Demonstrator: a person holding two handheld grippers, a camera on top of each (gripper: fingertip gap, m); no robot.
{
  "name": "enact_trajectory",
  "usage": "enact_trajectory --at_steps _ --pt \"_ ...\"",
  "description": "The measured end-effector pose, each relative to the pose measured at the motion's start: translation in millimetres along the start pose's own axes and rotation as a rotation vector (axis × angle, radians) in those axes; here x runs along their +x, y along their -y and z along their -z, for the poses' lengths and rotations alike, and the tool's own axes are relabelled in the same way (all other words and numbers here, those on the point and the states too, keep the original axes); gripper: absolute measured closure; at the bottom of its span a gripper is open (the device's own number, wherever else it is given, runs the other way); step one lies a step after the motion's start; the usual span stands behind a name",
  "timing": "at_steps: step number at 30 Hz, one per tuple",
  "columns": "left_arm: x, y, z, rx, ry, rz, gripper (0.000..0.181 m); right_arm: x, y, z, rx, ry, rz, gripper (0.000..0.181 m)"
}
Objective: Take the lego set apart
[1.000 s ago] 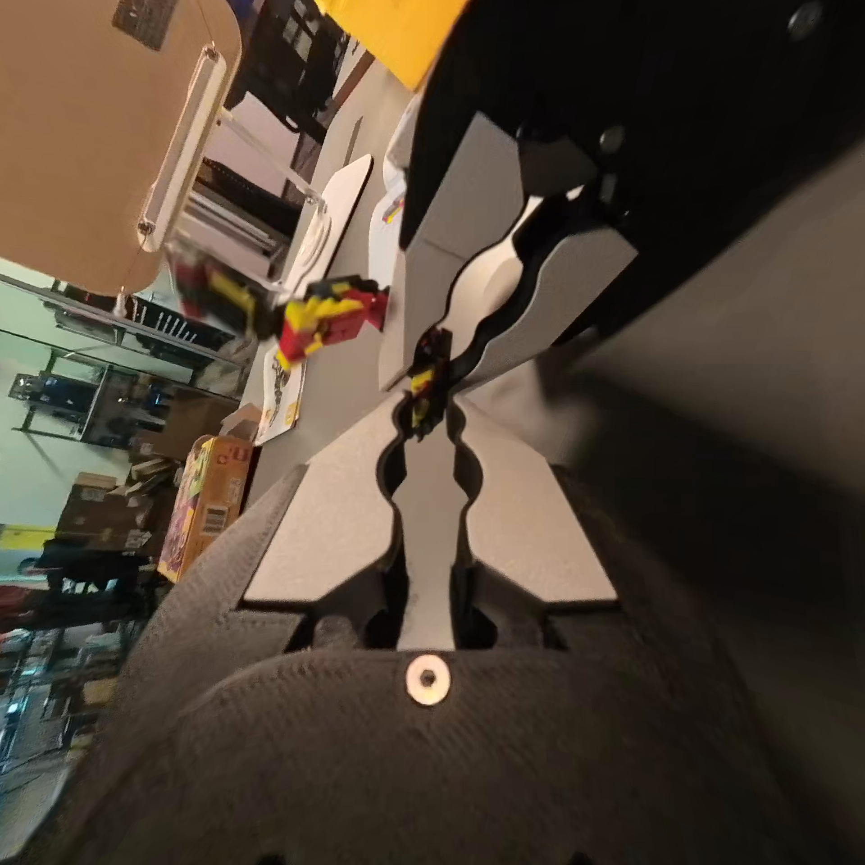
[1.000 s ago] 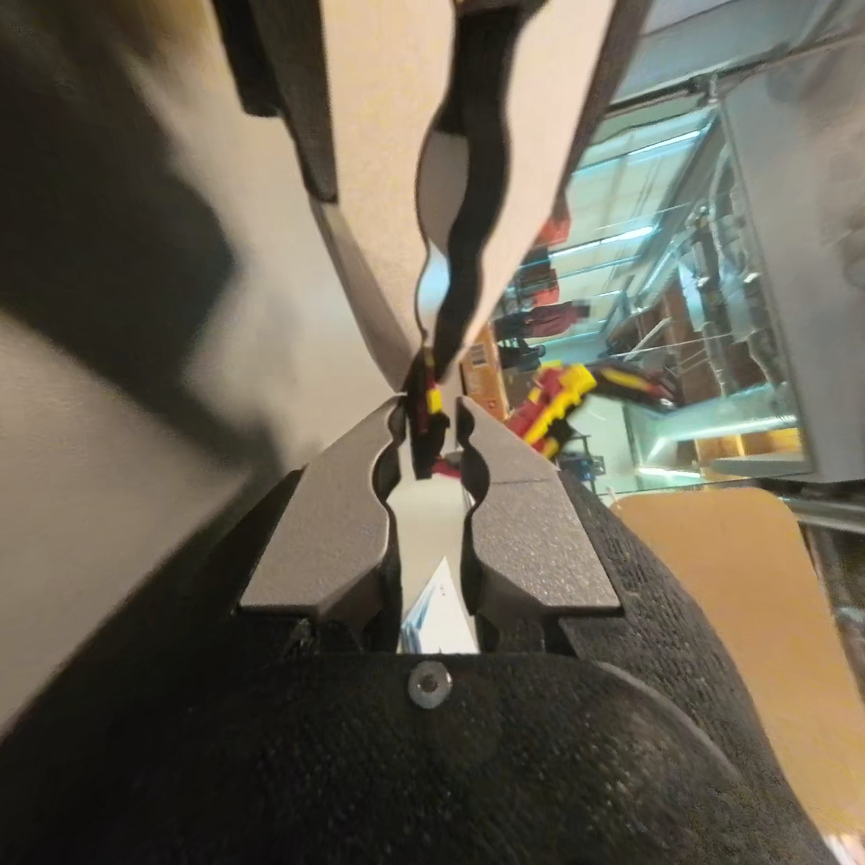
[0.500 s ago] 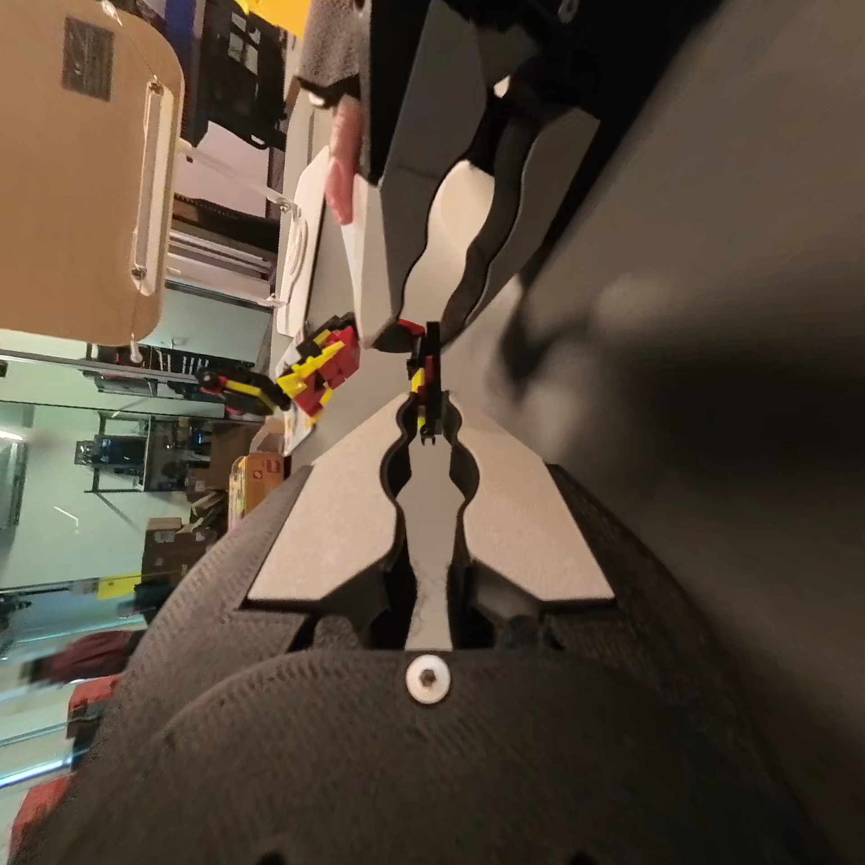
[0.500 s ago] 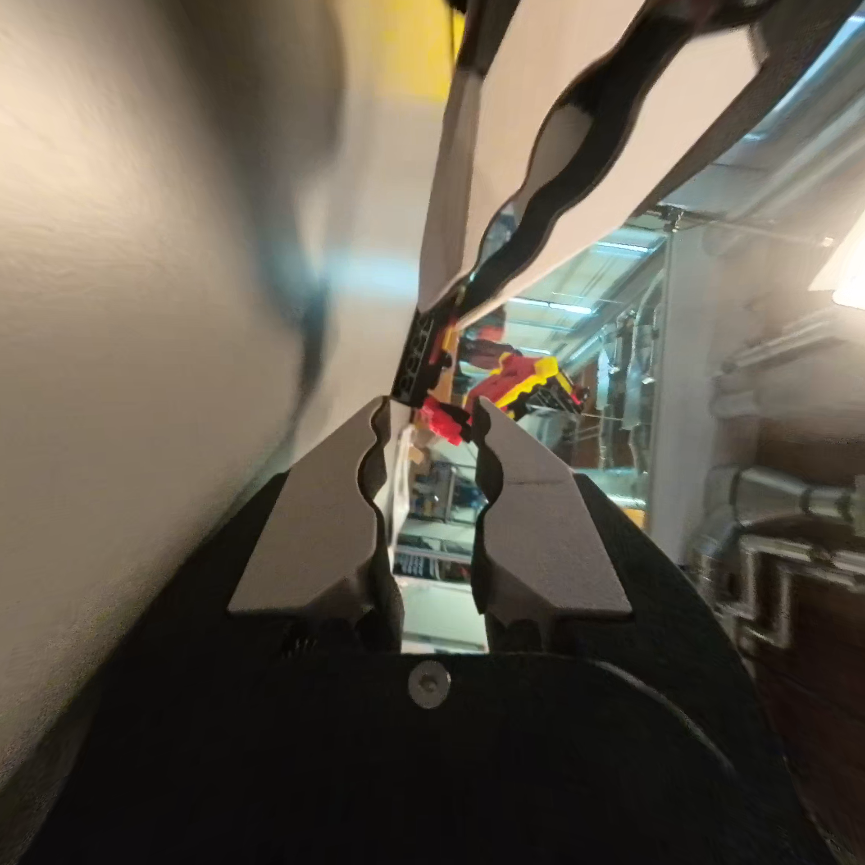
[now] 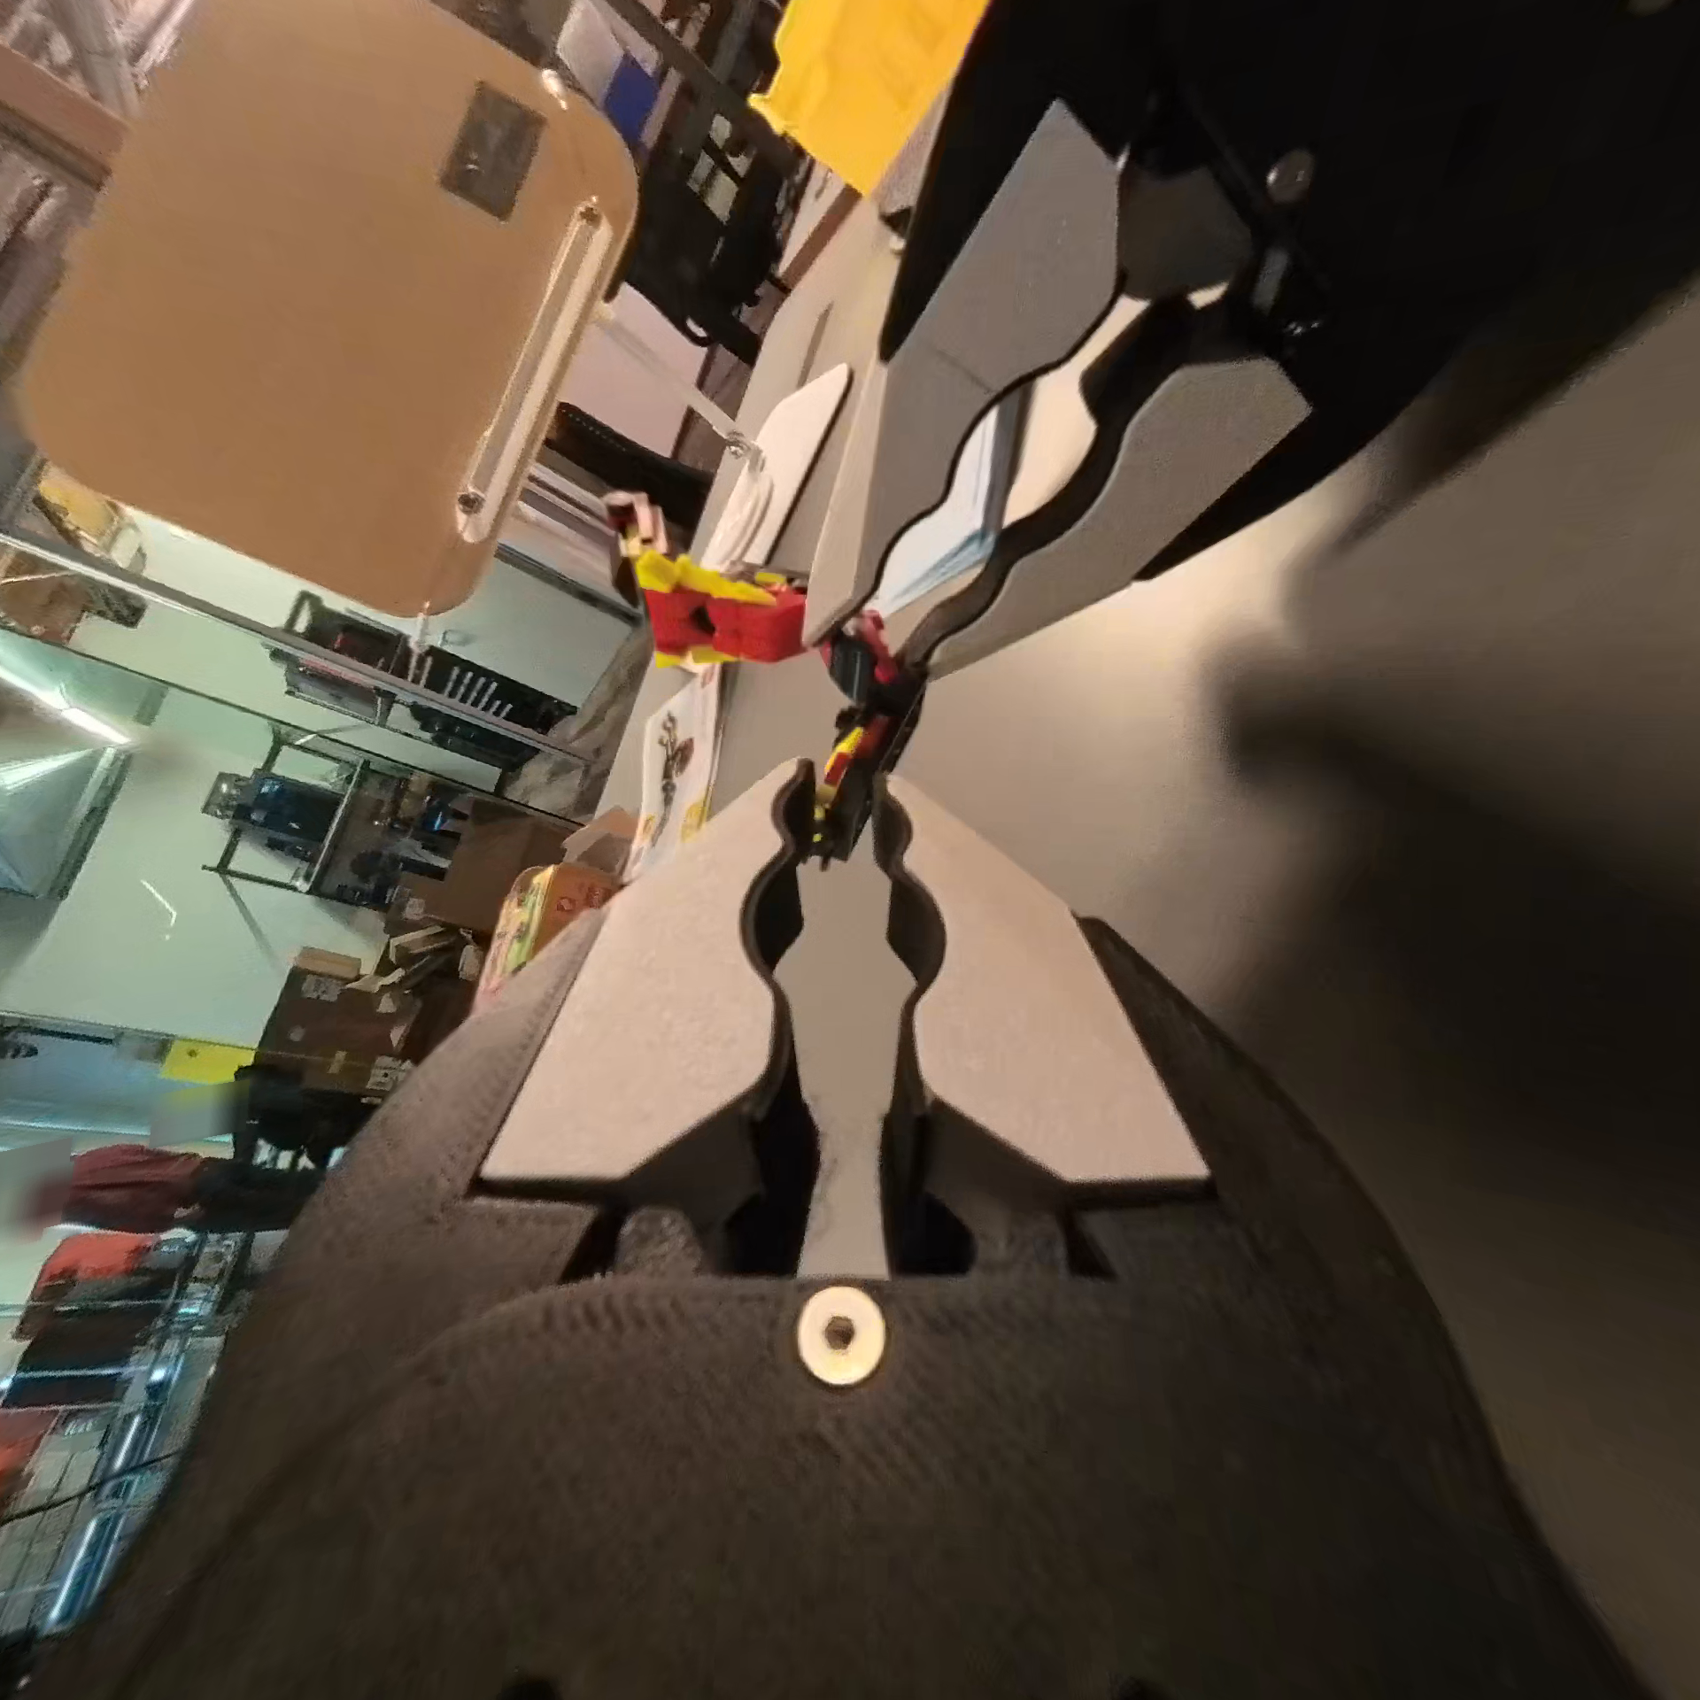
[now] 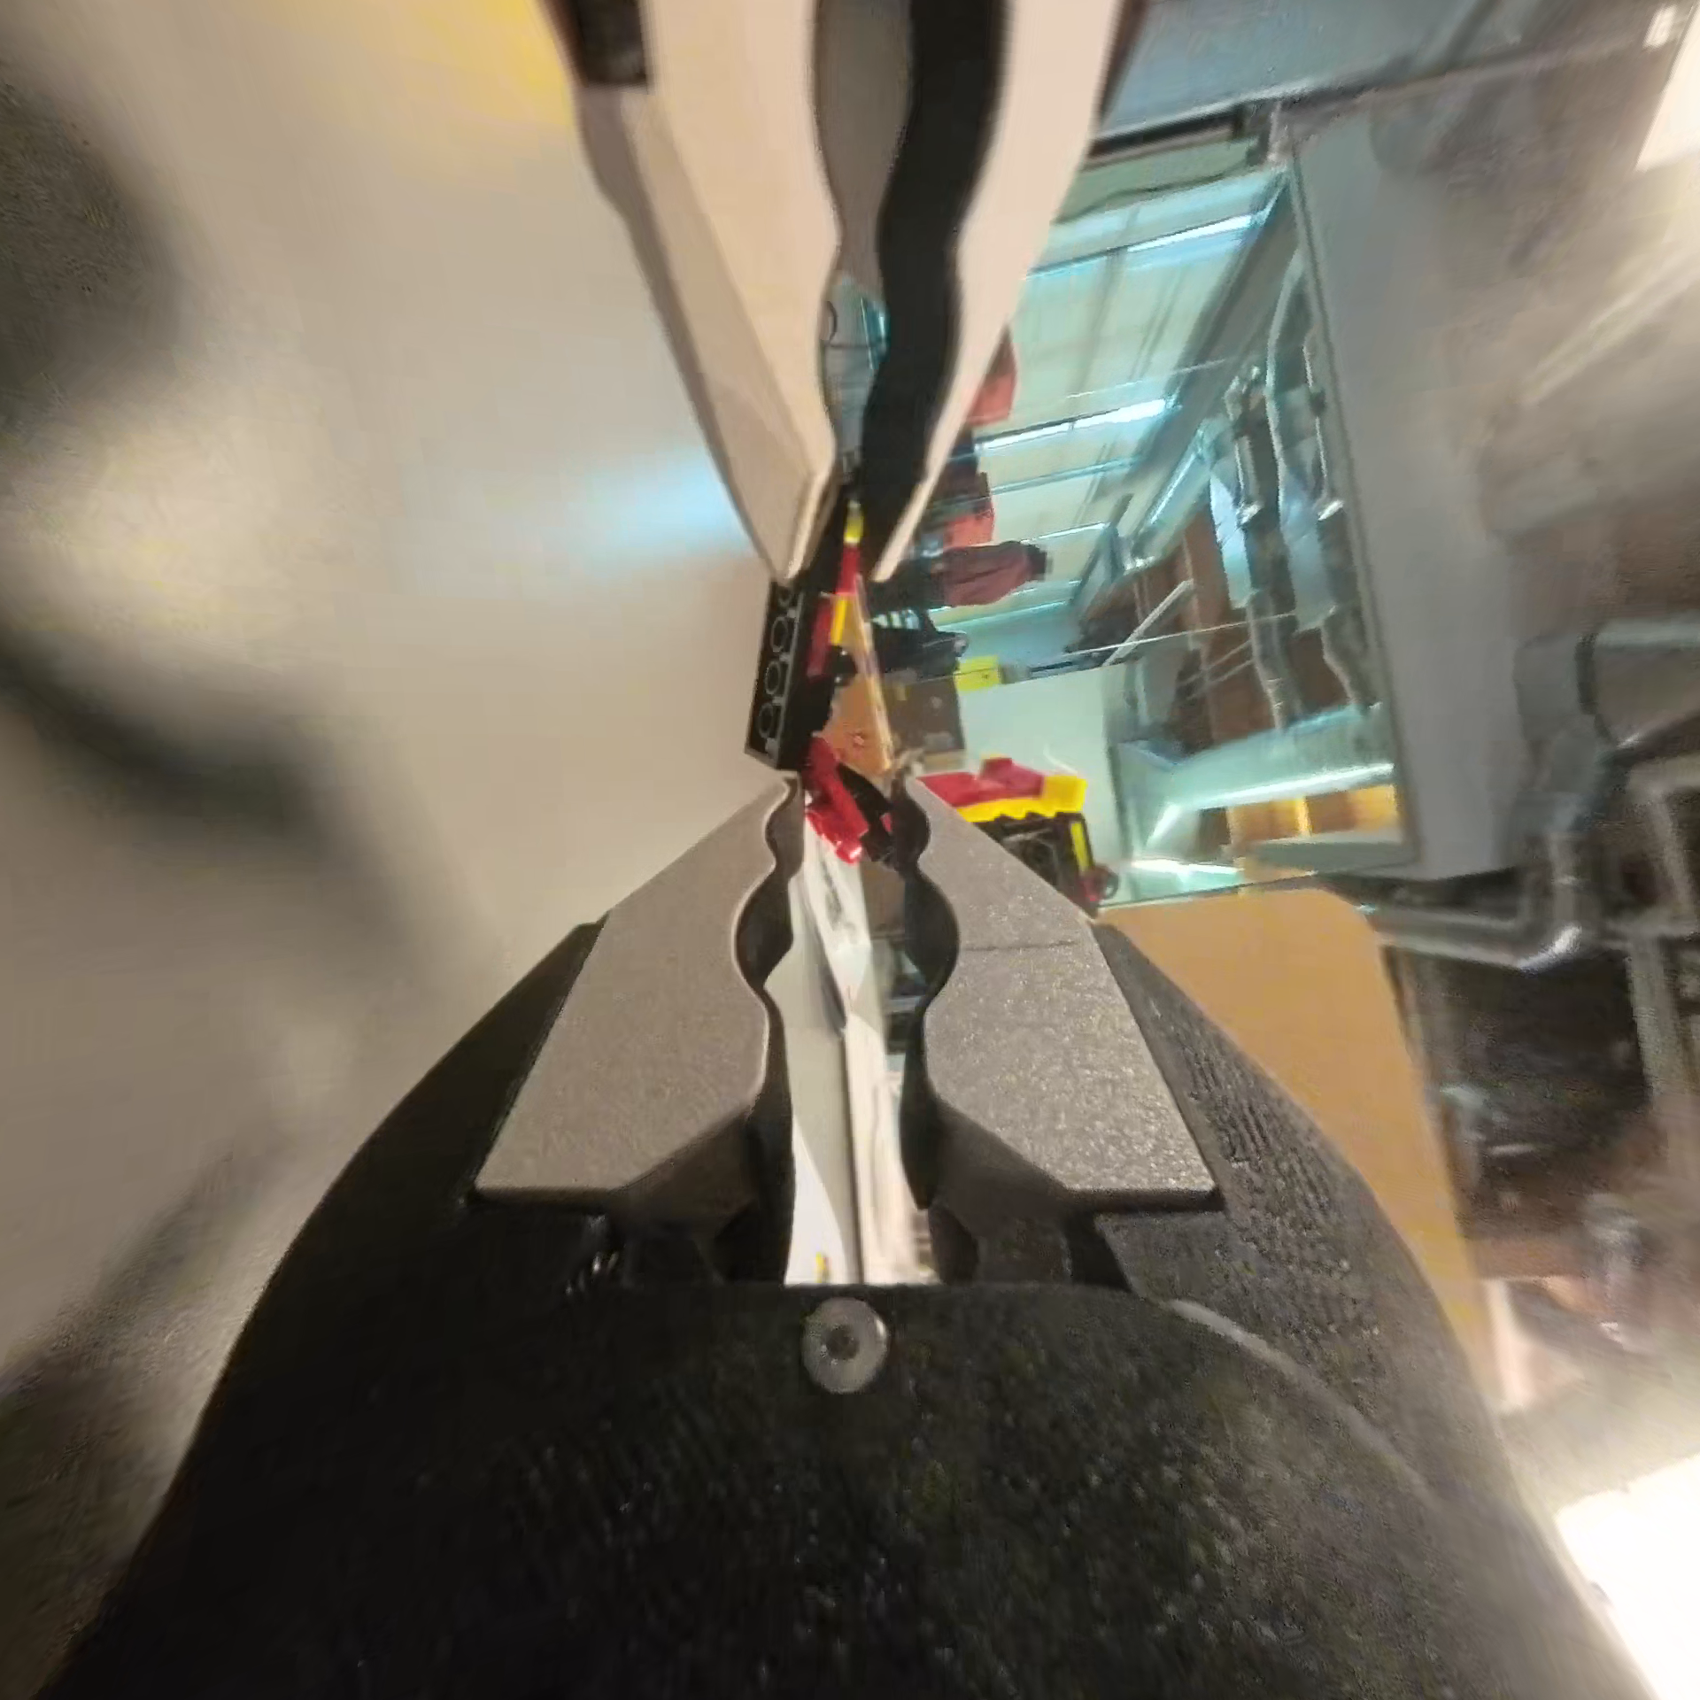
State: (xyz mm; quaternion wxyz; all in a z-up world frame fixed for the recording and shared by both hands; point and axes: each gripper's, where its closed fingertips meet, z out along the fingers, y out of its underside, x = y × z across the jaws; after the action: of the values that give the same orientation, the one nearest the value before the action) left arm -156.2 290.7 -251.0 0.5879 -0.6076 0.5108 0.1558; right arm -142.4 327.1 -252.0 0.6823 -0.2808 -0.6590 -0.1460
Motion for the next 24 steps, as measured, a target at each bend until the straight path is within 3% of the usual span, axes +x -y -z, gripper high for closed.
enact_trajectory --at_steps 12,18,24 --pt "-5.5 -0.5 -2.8 -0.018 0.059 0.002 0.170 1.5 -3.3 0.8 0.009 0.145 -0.401 0.168" --pt "13.7 -7.8 -4.6 -0.052 -0.029 -0.158 0.172 -14.2 0.2 2.1 0.035 0.048 0.129 0.156" --pt "21.5 -7.6 -1.2 -0.052 -0.063 -0.254 0.172 -13.5 3.1 2.0 0.036 -0.001 0.290 0.153"
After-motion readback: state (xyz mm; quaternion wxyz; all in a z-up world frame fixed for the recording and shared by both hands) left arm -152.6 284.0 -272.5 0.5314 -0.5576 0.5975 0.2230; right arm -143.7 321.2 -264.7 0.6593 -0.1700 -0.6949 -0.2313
